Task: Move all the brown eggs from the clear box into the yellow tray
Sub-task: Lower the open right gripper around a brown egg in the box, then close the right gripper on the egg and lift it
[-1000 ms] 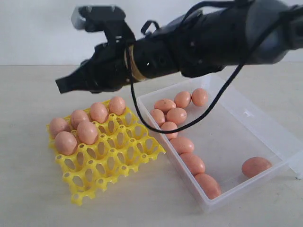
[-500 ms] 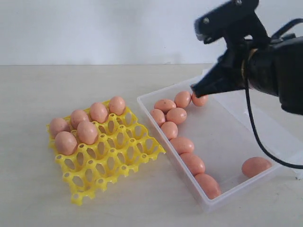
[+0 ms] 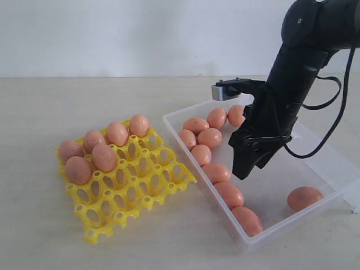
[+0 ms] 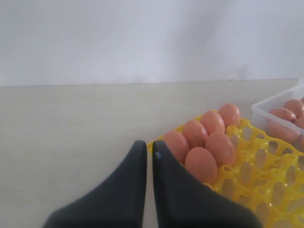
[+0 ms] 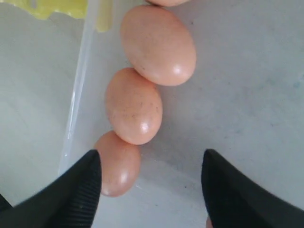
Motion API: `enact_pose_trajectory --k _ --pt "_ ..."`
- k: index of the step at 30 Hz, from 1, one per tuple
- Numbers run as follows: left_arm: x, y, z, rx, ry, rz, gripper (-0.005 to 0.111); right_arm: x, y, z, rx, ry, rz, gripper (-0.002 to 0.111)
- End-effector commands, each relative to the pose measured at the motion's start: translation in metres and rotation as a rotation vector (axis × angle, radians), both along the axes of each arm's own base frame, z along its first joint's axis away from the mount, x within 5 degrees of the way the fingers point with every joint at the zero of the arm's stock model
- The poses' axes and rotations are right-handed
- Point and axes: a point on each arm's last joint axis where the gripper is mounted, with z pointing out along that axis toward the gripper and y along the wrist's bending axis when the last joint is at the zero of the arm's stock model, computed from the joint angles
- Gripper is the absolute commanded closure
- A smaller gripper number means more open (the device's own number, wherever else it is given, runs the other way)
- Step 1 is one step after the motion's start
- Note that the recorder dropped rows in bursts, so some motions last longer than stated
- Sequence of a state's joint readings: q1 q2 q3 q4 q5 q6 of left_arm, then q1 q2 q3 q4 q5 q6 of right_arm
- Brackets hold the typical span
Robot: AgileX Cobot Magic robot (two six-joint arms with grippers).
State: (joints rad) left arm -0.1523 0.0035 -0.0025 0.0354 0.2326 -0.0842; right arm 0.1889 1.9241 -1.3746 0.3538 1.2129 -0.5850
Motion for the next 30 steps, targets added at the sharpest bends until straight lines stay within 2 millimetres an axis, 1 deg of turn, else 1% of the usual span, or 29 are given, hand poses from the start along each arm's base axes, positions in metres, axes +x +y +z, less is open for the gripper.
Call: enact_pose_trajectory --k 1,6,14,18,23,24,26,29,30 --pt "0.000 0.000 0.000 -0.004 -0.007 0.002 0.103 0.003 0.002 -0.004 0.037 0.004 -0.001 0.053" --pt "0.000 0.000 0.000 -0.004 -0.007 0.002 0.103 0.007 0.009 -0.019 0.123 0.024 0.053 0.053" --pt "0.000 0.000 0.000 -0.004 -0.007 0.002 0.103 0.011 0.011 -0.042 0.137 0.050 0.098 0.053" --pt "0.000 0.000 0.000 -0.004 -0.007 0.002 0.103 0.012 0.016 -0.056 0.164 0.077 0.114 0.054" --pt "0.000 0.000 0.000 -0.004 -0.007 0.002 0.103 0.013 0.024 -0.075 0.163 0.088 0.135 0.058" --pt "0.000 0.000 0.000 -0.004 -0.007 0.002 0.103 0.013 0.024 -0.078 0.162 0.090 0.134 0.060" --pt "0.000 0.000 0.000 -0.004 -0.007 0.002 0.103 0.014 0.024 -0.079 0.159 0.084 0.130 0.072" --pt "0.000 0.000 0.000 -0.004 -0.007 0.002 0.103 0.015 0.024 -0.080 0.156 0.077 0.128 0.097" --pt "0.000 0.000 0.000 -0.004 -0.007 0.002 0.103 0.015 0.024 -0.080 0.156 0.077 0.128 0.108"
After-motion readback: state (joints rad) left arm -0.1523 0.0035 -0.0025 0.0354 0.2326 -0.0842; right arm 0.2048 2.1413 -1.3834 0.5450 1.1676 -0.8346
